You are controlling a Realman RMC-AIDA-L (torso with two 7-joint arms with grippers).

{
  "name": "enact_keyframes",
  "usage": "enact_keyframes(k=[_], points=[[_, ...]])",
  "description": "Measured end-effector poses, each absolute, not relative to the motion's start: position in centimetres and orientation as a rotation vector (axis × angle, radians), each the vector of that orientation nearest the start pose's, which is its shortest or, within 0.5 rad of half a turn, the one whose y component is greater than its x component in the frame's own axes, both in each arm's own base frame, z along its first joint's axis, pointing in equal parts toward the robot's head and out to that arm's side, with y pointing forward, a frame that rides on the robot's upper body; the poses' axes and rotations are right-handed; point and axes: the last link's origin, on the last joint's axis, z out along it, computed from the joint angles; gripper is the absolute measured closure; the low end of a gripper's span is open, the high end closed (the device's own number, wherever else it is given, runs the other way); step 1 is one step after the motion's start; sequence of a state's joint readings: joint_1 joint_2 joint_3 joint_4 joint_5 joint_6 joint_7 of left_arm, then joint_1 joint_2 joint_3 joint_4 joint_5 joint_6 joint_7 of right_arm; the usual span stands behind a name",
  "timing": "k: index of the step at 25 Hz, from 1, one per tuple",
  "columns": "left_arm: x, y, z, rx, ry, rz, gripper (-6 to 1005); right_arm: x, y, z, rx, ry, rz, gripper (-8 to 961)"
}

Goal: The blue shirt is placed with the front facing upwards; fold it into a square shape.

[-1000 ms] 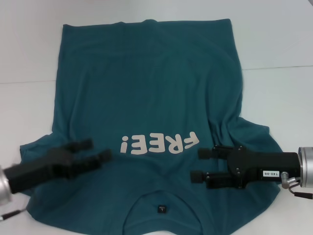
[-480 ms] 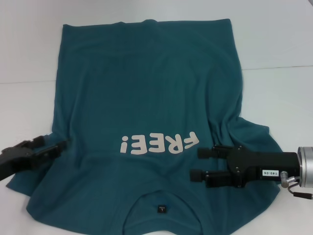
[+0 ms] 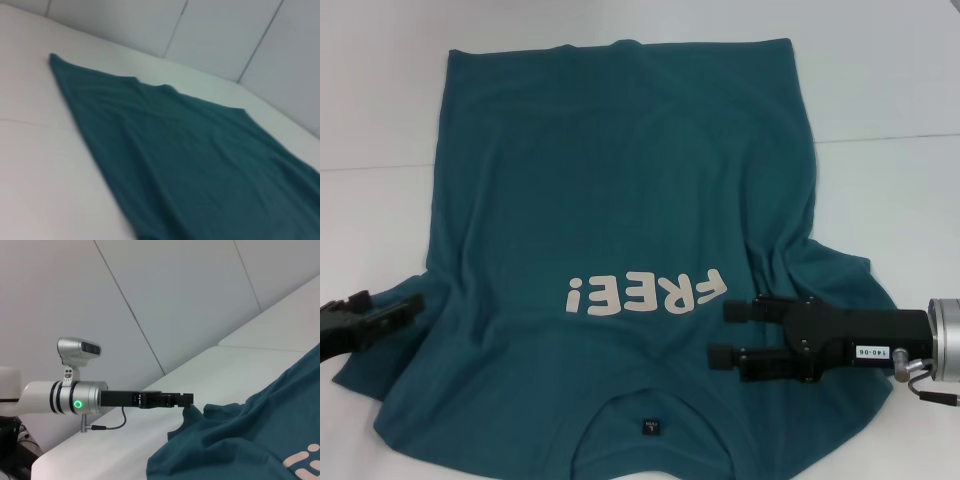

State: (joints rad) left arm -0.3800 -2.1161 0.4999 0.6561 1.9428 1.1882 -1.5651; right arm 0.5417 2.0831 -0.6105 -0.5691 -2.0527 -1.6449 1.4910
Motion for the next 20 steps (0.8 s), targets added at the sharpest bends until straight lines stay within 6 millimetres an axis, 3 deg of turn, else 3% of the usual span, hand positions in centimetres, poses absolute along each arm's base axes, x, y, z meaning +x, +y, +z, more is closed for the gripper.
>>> enact_keyframes(k=[20], points=[[-36.5, 31.1, 2.1, -2.029, -1.199, -0.614, 96, 26.1, 31.4, -1.2, -2.759, 0.878, 0.836, 12]])
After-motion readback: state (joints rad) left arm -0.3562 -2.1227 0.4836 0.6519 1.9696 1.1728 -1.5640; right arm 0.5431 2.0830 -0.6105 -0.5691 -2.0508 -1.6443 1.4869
